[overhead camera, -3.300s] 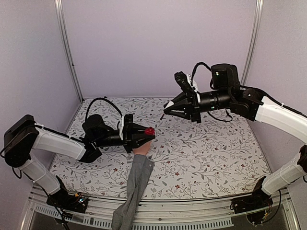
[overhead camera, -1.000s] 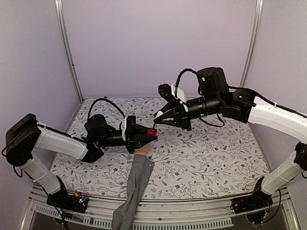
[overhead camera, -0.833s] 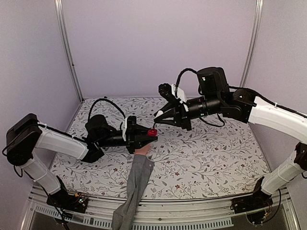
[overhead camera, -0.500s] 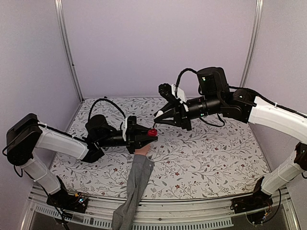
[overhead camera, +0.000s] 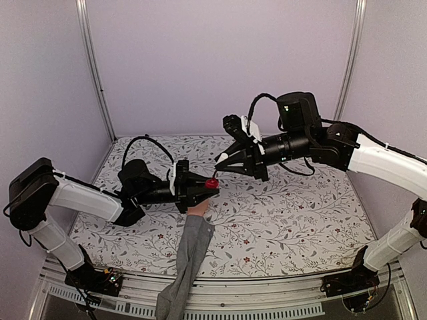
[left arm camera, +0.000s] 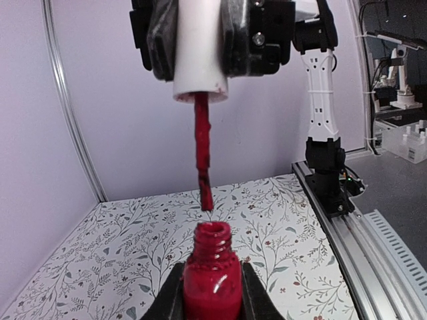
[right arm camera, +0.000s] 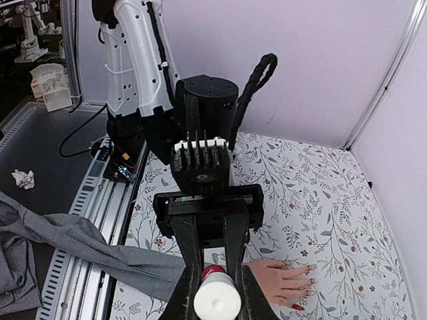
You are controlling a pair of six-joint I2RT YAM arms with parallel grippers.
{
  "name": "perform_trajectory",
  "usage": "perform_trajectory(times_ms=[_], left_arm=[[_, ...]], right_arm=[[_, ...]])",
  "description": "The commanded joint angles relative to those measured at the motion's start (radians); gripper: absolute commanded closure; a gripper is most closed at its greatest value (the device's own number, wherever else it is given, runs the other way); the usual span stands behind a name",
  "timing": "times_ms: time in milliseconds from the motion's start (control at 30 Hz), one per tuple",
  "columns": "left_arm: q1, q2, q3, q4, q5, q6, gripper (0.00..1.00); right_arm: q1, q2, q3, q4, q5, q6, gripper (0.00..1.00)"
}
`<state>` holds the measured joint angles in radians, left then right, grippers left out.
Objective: Paint the nails
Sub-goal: Close the nail polish bottle.
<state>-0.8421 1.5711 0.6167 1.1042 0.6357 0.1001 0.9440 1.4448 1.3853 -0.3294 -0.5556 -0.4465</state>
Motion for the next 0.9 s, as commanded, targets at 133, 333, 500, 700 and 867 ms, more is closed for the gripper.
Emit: perform_trajectory(times_ms=[133, 333, 500, 700, 867], left_arm=[[0.005, -0.005, 0.016, 0.030, 0.005, -0.013, 1.00], [0.005, -0.017, 0.018, 0.021, 0.006, -0.015, 1.00], [0.006, -0.020, 0.020, 0.019, 0.003, -0.019, 1.00], [0.006, -0.022, 0.017, 0.023, -0.001, -0.020, 1.00], [0.006, -0.024, 0.015, 0.025, -0.003, -0.019, 1.00]], right_arm=[[0.009, -0.009, 0.001, 0.001, -0.001, -0.012, 1.00], [0.009, -0.003, 0.001, 0.000, 0.008, -0.011, 1.00], [0.016, 0.007, 0.002, -0.007, 0.014, -0.016, 1.00], [0.025, 0.016, 0.001, -0.015, 0.035, -0.024, 1.00], [0.027, 0.018, 0.002, -0.016, 0.046, -0.025, 1.00]])
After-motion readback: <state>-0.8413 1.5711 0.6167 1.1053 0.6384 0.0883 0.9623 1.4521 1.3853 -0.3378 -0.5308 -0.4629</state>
